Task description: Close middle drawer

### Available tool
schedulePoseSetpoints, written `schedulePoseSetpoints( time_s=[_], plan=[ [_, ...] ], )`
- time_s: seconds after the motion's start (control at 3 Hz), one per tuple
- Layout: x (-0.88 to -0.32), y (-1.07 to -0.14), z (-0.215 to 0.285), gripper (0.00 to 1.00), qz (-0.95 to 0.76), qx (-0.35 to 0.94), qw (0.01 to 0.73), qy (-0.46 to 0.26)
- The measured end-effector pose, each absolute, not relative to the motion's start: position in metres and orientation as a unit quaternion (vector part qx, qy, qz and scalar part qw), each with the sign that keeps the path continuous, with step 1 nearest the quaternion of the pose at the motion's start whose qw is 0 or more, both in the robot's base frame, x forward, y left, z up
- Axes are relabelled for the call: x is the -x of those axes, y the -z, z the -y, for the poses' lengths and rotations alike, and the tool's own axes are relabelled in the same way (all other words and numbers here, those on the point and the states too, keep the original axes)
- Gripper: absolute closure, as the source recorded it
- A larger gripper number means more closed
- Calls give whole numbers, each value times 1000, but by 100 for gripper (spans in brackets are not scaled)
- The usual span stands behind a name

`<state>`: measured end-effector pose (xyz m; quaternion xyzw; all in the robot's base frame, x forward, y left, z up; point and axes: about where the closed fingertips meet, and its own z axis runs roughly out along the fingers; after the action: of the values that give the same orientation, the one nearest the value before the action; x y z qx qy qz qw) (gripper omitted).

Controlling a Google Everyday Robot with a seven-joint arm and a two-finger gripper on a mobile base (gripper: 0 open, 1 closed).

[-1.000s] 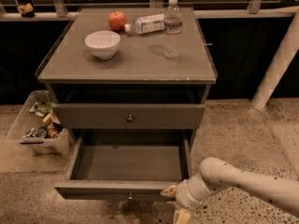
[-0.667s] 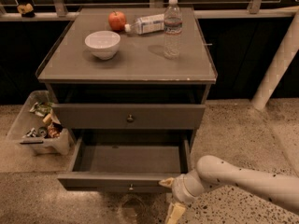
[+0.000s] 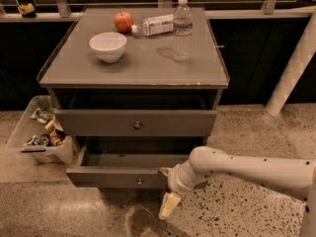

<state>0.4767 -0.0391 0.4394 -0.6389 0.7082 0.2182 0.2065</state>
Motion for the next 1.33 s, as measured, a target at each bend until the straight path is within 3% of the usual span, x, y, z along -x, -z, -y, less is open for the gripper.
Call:
schedulePoseSetpoints(
  time_s=[1.33],
  plan=[
    [-453, -429, 50, 0, -722, 629, 176, -226]
  ],
)
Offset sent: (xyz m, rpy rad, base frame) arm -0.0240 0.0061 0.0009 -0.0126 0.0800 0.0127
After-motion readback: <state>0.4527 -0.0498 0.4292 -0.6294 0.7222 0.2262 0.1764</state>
